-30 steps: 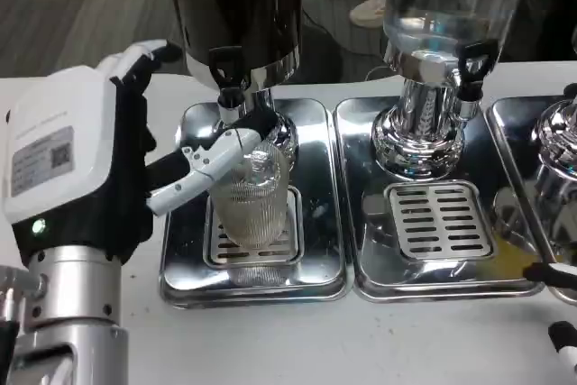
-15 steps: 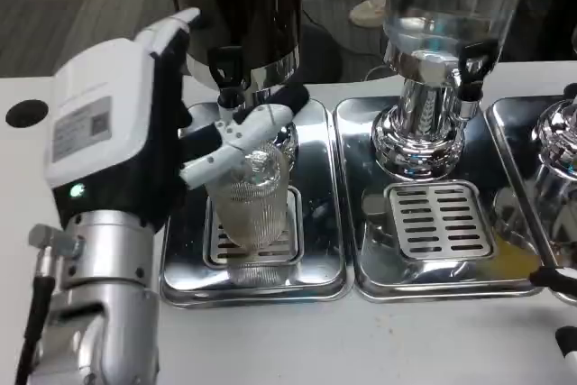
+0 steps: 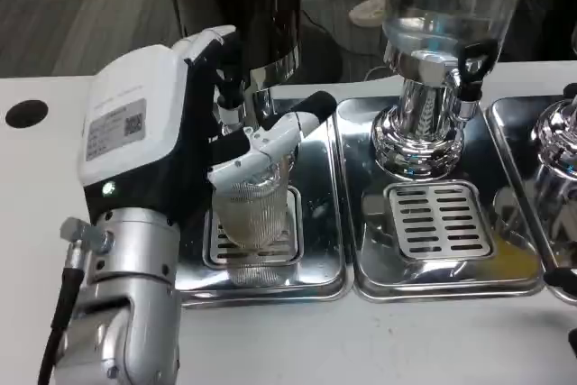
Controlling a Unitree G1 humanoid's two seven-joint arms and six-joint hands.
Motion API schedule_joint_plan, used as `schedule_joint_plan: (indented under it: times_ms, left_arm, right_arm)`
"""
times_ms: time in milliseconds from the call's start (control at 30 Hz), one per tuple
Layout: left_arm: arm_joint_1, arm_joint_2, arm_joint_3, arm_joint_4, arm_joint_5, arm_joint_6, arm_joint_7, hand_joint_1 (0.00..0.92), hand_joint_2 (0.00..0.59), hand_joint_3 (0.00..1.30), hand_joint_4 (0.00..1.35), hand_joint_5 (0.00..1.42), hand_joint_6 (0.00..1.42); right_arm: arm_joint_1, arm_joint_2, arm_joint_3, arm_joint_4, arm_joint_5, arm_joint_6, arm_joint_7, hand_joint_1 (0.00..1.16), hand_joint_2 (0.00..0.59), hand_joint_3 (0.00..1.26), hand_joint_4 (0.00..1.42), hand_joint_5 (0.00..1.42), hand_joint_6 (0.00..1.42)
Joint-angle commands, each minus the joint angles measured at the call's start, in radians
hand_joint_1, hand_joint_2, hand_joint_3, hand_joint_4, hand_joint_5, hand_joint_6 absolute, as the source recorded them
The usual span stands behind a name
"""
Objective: Grasp the cup under the faucet to collect the drink, then remove the cup.
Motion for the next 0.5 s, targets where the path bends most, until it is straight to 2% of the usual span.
schedule_joint_plan:
  times_ms: [33, 500]
  left_arm:
    - [0.0, -0.001, 0.004, 0.012, 0.009, 0.011, -0.014, 0.097, 0.073, 0.3, 0.24, 0.77, 0.98]
    - [0.036, -0.002, -0.008, 0.006, -0.002, 0.013, -0.032, 0.097, 0.073, 0.3, 0.25, 0.77, 0.98]
  right_arm:
    - [0.004, -0.007, -0.005, 0.01, 0.014, -0.018, 0.01, 0.52, 0.4, 0.3, 0.2, 0.19, 0.12]
    - [0.014, -0.003, -0.007, 0.003, 0.023, -0.029, 0.014, 0.52, 0.4, 0.29, 0.2, 0.19, 0.12]
